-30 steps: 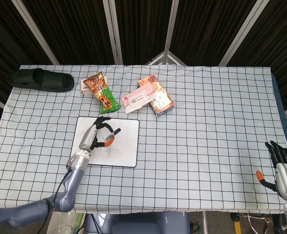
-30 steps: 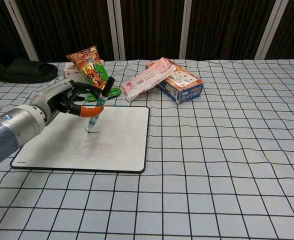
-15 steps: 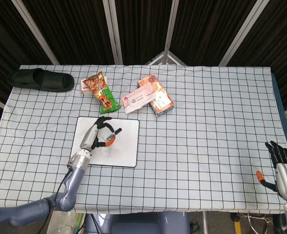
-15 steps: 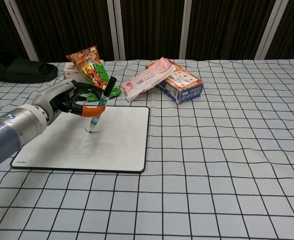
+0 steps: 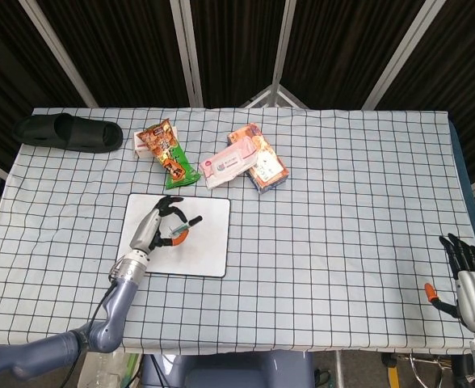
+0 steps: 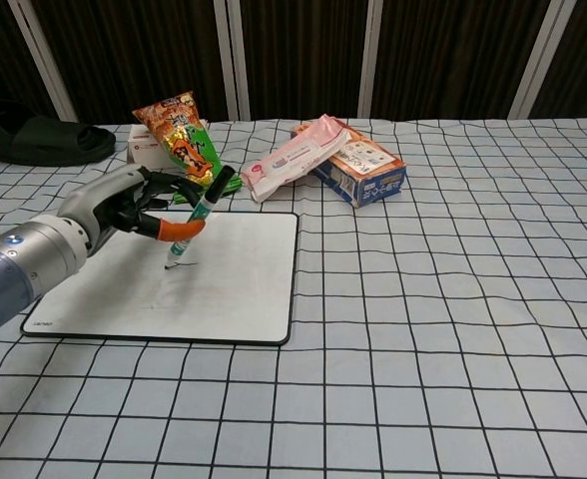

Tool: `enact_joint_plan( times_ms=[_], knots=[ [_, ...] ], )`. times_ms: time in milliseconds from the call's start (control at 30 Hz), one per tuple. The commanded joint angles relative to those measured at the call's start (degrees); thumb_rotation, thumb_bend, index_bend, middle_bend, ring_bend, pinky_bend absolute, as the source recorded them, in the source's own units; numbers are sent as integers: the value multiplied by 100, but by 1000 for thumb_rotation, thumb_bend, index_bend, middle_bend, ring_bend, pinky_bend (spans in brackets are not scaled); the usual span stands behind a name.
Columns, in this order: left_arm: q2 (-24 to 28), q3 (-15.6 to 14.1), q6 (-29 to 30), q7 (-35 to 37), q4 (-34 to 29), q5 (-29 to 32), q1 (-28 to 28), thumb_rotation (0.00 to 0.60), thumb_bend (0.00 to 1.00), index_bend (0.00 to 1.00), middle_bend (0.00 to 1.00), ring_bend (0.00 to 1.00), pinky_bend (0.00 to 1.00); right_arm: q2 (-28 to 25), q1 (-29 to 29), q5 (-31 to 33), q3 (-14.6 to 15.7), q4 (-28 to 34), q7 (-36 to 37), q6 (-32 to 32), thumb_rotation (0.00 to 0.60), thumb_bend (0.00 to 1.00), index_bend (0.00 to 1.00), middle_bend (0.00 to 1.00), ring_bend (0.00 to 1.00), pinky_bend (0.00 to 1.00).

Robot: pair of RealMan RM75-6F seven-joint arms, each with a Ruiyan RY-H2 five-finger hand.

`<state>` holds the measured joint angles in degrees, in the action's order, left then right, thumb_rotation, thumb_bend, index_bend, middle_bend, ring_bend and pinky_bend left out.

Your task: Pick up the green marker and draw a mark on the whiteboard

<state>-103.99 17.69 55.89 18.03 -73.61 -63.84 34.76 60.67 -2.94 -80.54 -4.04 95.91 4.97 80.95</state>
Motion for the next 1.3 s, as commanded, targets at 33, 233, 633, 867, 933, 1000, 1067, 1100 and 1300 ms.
enact_joint_plan(
  times_ms=[33,233,633,867,933,1000,1067,1100,1300],
  knots=[
    [65,-42,34,-12,-87,-45,-46,600,568,688,144,0,16,2,2,-2,-1,-2,-5,8,600,354,0,0,0,0],
    [255,-82,115,66,-405,-132,-161,600,569,687,145,0,16,15,0,9,-10,-9,-21,13,600,355,0,0,0,0],
    [748,-118,427,104,-890,-541,-325,600,564,675,144,0,15,10,5,13,-3,1,-39,7,600,354,0,0,0,0],
    [1376,-424,294,-961,-846,-695,-280,600,547,666,144,0,13,10,6,30,-1,1,-48,-5,600,354,0,0,0,0],
    [1538,-532,249,-1272,-841,-668,-296,600,543,665,144,0,13,12,3,24,2,8,-57,-9,600,353,0,0,0,0],
    [1662,-642,227,-1532,-823,-655,-321,600,536,664,144,0,13,6,12,18,7,21,-61,3,600,354,0,0,0,0],
    [1771,-734,190,-1736,-819,-602,-353,600,530,663,144,0,13,8,18,8,10,23,-62,16,600,354,0,0,0,0],
    [1810,-770,182,-1822,-807,-576,-369,600,528,662,143,0,12,11,19,6,13,22,-68,16,600,354,0,0,0,0],
    [1949,-932,155,-2254,-602,-394,-455,600,477,638,123,0,0,17,22,33,11,35,-102,10,600,354,0,0,0,0]
  ],
)
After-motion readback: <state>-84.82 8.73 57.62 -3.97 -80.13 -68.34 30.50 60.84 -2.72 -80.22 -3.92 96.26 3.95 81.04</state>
